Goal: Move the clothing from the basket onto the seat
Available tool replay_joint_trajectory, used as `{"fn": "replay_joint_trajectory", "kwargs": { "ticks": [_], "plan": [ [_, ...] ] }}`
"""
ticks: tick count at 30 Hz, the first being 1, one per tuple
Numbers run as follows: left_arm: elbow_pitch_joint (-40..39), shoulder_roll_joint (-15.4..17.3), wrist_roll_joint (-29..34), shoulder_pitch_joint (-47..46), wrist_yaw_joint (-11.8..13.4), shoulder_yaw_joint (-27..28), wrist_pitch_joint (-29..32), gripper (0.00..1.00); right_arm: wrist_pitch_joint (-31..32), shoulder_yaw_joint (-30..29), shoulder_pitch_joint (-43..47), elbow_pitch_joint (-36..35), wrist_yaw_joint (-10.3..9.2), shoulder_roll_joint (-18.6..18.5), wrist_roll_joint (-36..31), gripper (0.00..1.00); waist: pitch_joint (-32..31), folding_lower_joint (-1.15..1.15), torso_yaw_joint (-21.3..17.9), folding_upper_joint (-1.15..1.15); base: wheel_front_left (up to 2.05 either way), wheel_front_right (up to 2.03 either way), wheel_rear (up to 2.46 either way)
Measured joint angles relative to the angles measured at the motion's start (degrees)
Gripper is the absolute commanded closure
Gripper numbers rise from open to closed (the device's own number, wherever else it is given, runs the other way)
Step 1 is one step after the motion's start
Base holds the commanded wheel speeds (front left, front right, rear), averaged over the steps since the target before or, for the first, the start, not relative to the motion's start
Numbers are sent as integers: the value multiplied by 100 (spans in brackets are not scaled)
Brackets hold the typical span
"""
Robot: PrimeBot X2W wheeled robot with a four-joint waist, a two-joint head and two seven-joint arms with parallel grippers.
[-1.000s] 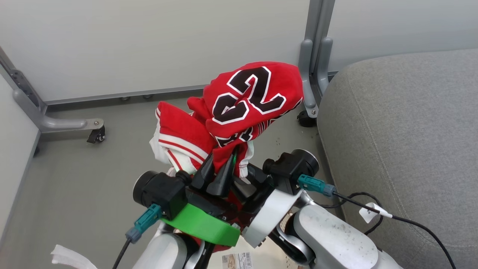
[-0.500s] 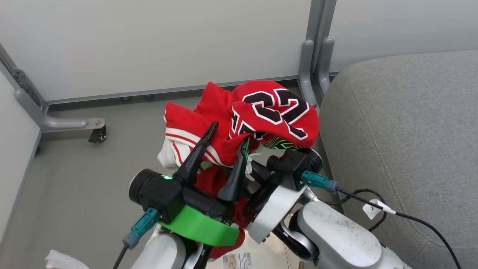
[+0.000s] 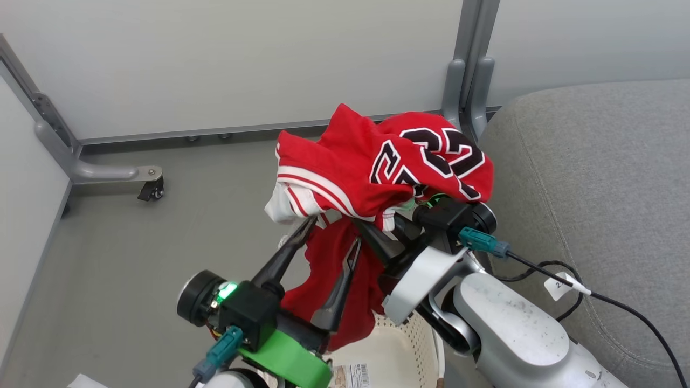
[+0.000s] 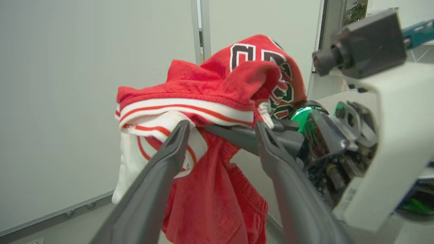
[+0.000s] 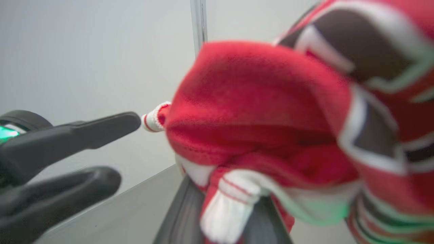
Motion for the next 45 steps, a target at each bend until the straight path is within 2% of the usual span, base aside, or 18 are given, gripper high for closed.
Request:
{"fn": "replay_joint_trajectory", "kwargs": {
  "ticks": [8, 29, 36, 45],
  "plan": [
    [227, 114, -36, 410, -73, -301, 266, 0, 0, -67, 29, 192, 0, -21, -58, 100, -1, 0, -11, 0, 0, 0, 0],
    [483, 127, -80, 506, 29, -393, 232, 0, 52, -83, 164, 383, 0, -36, -24, 100, 6, 0, -106, 0, 0, 0, 0],
    [443, 142, -74, 477, 55, -410, 191, 0, 76, -130, 153, 447, 0, -67, 12, 100, 40, 0, -434, 0, 0, 0, 0],
    [398, 168, -11, 305, 74, -423, 183, 0, 49, -372, 127, 481, 0, -211, 0, 100, 139, 0, -1206, 0, 0, 0, 0]
  ]
}}
